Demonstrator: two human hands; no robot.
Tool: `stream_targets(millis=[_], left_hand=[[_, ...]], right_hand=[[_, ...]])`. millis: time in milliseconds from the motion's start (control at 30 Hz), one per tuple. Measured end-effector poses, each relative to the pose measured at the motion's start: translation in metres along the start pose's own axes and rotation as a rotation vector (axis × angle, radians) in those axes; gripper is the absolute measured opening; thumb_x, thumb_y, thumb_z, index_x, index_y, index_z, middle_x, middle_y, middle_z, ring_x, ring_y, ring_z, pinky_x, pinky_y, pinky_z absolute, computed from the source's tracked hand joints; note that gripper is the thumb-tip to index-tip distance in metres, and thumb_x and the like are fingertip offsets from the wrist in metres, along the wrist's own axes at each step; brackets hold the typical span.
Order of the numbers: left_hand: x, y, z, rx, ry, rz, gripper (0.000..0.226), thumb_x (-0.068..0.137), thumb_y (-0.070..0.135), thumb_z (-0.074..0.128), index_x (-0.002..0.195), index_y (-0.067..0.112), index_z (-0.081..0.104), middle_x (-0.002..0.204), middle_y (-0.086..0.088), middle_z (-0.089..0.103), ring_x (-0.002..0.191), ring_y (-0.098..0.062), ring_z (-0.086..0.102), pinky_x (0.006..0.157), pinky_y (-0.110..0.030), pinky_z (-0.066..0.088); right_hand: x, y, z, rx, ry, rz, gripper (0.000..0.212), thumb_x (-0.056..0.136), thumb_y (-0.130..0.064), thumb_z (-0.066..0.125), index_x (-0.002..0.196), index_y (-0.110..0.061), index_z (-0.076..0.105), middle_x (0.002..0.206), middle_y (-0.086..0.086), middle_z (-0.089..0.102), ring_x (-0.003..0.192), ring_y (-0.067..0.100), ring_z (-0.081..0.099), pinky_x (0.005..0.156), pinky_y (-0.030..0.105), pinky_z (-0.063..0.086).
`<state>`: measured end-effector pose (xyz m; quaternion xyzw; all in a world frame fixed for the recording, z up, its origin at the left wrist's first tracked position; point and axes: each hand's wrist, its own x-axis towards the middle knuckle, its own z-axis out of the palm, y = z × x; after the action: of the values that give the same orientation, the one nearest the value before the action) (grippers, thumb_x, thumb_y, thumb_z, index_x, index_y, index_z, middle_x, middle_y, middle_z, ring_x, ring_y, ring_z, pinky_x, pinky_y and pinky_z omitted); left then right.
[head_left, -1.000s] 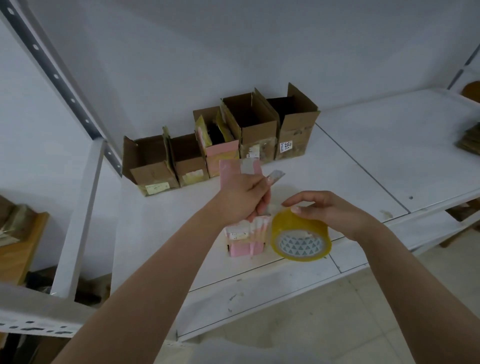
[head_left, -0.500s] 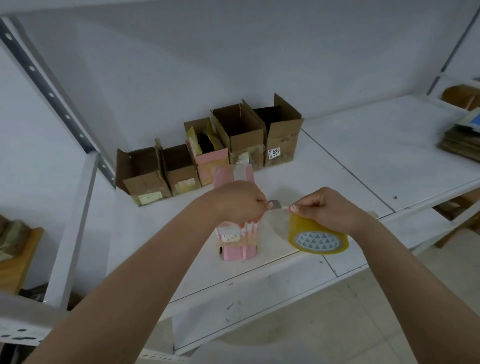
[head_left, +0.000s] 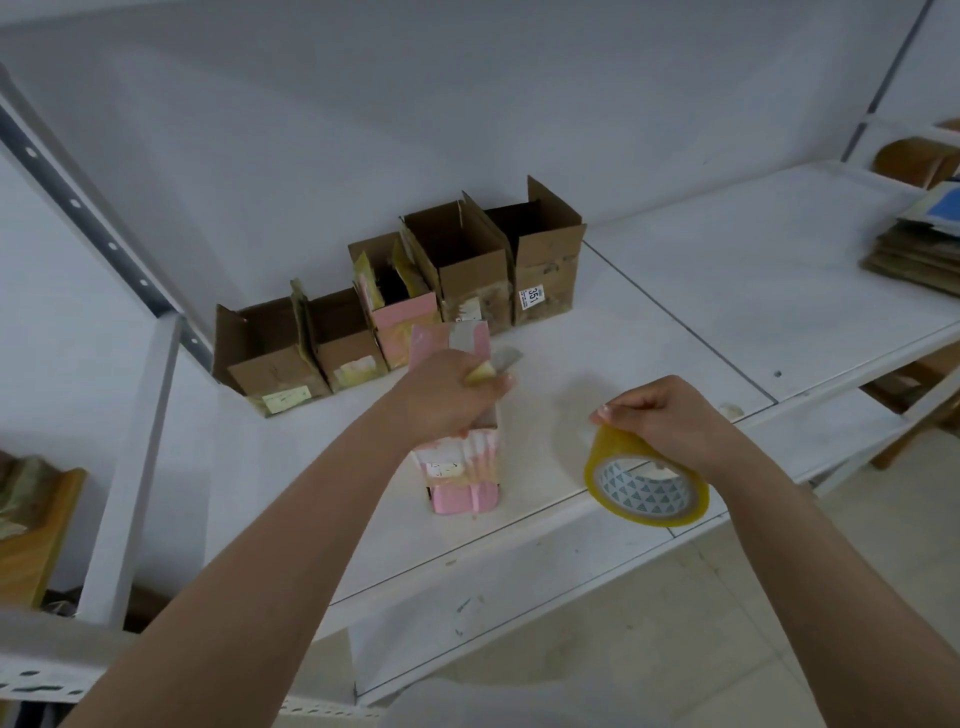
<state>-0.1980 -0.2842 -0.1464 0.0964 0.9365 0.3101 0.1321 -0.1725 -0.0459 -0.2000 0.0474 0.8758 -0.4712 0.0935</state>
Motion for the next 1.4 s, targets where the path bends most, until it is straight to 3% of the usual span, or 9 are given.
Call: stream_targets(millis=[200, 367, 567, 733, 833, 1000, 1100, 1300, 1400], left_hand=[[0.001, 0.006, 0.025, 0.365, 0.288, -0.009, 0.016, 0.087, 0.029, 0.061, 0.087, 0.016, 0.053, 0.074, 0.002, 0.055, 0.086, -0.02, 0.058, 0.07, -0.033, 0.048], [0.004, 0.017, 0.036, 0.566, 0.227, -0.059, 0.071, 0.081, 0.03, 0.07, 0.14, 0.01, 0.036, 0.072, 0.003, 0.046, 0.116, -0.025, 0.049, 0.069, -0.033, 0.046], [0.011, 0.012, 0.017, 0.551, 0.41, -0.201, 0.073, 0.081, 0.064, 0.059, 0.128, 0.01, 0.047, 0.115, -0.009, 0.052, 0.104, -0.028, 0.056, 0.067, -0.033, 0.043], [0.003, 0.001, 0.007, 0.68, 0.256, -0.103, 0.026, 0.093, 0.031, 0.056, 0.116, 0.02, 0.056, 0.103, 0.001, 0.054, 0.09, -0.023, 0.06, 0.062, -0.034, 0.052], [-0.006, -0.014, -0.013, 0.596, 0.127, -0.036, 0.049, 0.089, 0.011, 0.056, 0.132, 0.035, 0.051, 0.115, 0.007, 0.062, 0.095, -0.018, 0.06, 0.062, -0.03, 0.053], [-0.004, -0.012, -0.005, 0.458, 0.258, -0.011, 0.055, 0.083, 0.071, 0.051, 0.133, 0.047, 0.047, 0.123, 0.011, 0.061, 0.107, -0.019, 0.059, 0.079, -0.036, 0.051], [0.011, 0.004, 0.025, 0.502, 0.415, -0.082, 0.065, 0.081, 0.079, 0.043, 0.131, 0.038, 0.052, 0.127, 0.005, 0.058, 0.112, -0.024, 0.057, 0.067, -0.032, 0.041], [0.012, 0.007, 0.027, 0.625, 0.351, -0.026, 0.053, 0.084, 0.062, 0.055, 0.128, 0.032, 0.053, 0.113, 0.003, 0.059, 0.098, -0.021, 0.06, 0.056, -0.029, 0.038], [-0.007, -0.014, 0.01, 0.492, 0.147, 0.188, 0.052, 0.086, 0.041, 0.059, 0.137, 0.04, 0.047, 0.135, 0.014, 0.053, 0.117, -0.015, 0.056, 0.082, -0.035, 0.051]], right_hand=[[0.004, -0.001, 0.012, 0.024, -0.029, 0.015, 0.011, 0.084, -0.042, 0.068, 0.082, -0.037, 0.078, 0.091, -0.011, 0.074, 0.092, 0.016, 0.067, 0.097, 0.047, 0.049], [0.004, -0.003, 0.019, 0.042, -0.045, 0.0, 0.013, 0.087, -0.04, 0.067, 0.082, -0.037, 0.078, 0.088, -0.01, 0.074, 0.09, 0.017, 0.068, 0.095, 0.047, 0.051], [0.004, -0.004, 0.019, 0.081, -0.022, -0.014, 0.014, 0.088, -0.038, 0.067, 0.079, -0.037, 0.078, 0.084, -0.009, 0.074, 0.088, 0.016, 0.068, 0.094, 0.047, 0.052], [0.005, -0.008, 0.016, 0.146, 0.035, -0.029, 0.013, 0.087, -0.038, 0.068, 0.082, -0.036, 0.079, 0.084, -0.008, 0.074, 0.088, 0.018, 0.068, 0.093, 0.046, 0.053], [0.005, -0.008, 0.011, 0.183, 0.074, -0.027, 0.011, 0.086, -0.038, 0.068, 0.081, -0.037, 0.078, 0.088, -0.008, 0.074, 0.09, 0.018, 0.067, 0.093, 0.045, 0.053], [0.003, -0.01, 0.007, 0.191, 0.102, -0.041, 0.014, 0.087, -0.036, 0.068, 0.08, -0.034, 0.079, 0.085, -0.009, 0.074, 0.087, 0.017, 0.067, 0.087, 0.039, 0.054], [0.002, -0.015, 0.009, 0.194, 0.091, -0.052, 0.012, 0.087, -0.035, 0.069, 0.081, -0.033, 0.079, 0.079, -0.008, 0.074, 0.082, 0.016, 0.069, 0.085, 0.039, 0.055], [0.0, -0.013, 0.005, 0.201, 0.105, -0.059, 0.013, 0.087, -0.035, 0.069, 0.079, -0.036, 0.079, 0.08, -0.017, 0.073, 0.085, 0.011, 0.067, 0.08, 0.032, 0.053], [-0.003, -0.014, 0.001, 0.197, 0.098, -0.073, 0.014, 0.087, -0.035, 0.068, 0.078, -0.039, 0.078, 0.081, -0.019, 0.072, 0.084, 0.007, 0.066, 0.072, 0.027, 0.049]])
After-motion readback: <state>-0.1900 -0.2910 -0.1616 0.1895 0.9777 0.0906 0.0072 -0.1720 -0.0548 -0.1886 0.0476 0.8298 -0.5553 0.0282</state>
